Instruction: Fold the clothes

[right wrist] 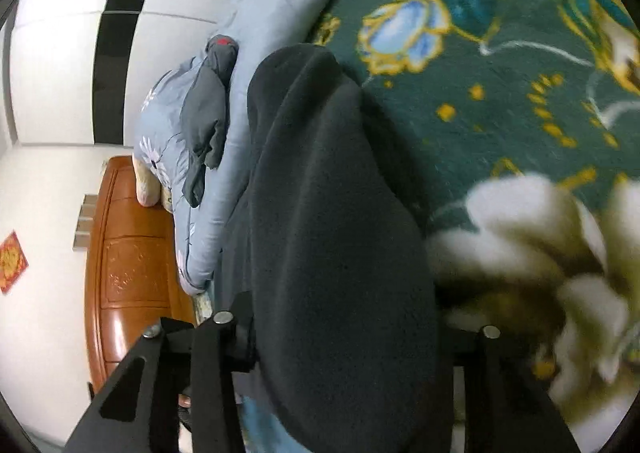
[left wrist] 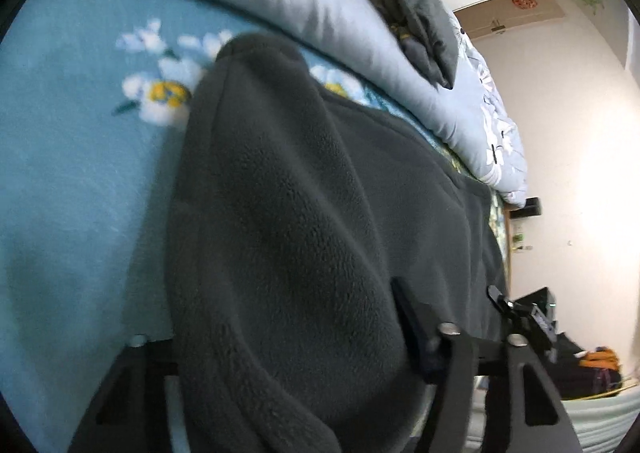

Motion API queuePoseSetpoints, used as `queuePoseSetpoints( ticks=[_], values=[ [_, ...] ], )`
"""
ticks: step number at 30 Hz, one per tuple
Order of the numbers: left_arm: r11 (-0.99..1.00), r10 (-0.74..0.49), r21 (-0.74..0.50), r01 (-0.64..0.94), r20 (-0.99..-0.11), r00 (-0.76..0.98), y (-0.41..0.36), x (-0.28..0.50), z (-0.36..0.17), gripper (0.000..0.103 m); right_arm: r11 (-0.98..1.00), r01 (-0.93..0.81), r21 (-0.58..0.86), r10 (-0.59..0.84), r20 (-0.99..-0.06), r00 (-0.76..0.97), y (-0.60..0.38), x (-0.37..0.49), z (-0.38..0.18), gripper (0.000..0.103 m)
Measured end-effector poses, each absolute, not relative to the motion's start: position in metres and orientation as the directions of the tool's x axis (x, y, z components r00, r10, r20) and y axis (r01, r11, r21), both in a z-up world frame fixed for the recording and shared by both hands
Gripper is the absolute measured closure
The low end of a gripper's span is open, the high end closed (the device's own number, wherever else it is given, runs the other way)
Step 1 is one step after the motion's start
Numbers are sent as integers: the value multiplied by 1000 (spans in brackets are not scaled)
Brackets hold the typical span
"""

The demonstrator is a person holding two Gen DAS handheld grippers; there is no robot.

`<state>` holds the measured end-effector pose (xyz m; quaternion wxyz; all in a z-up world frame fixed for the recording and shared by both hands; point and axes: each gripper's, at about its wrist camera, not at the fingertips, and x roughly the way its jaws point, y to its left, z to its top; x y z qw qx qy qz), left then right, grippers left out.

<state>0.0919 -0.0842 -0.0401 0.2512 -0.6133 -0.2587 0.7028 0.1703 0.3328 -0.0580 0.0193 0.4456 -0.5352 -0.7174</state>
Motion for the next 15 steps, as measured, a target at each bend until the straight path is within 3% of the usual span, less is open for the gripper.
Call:
queuePoseSetpoints(
  ticks=[2, 5, 15],
  values=[
    [-753, 656, -654, -65, -742, -138, -88, 94, -25, 57, -448, -450, 772, -490, -633, -599, 328, 175, -42, 62],
    [-751, 660, -651, -114, -735, -152, -91, 102, 1, 61, -484, -417, 769, -476, -631, -612, 318, 179, -9, 63],
    [-678, 735, -697, -235, -641, -221, -142, 144, 94, 62, -647, -266, 715, -452, -640, -622, 263, 220, 110, 63]
  ],
)
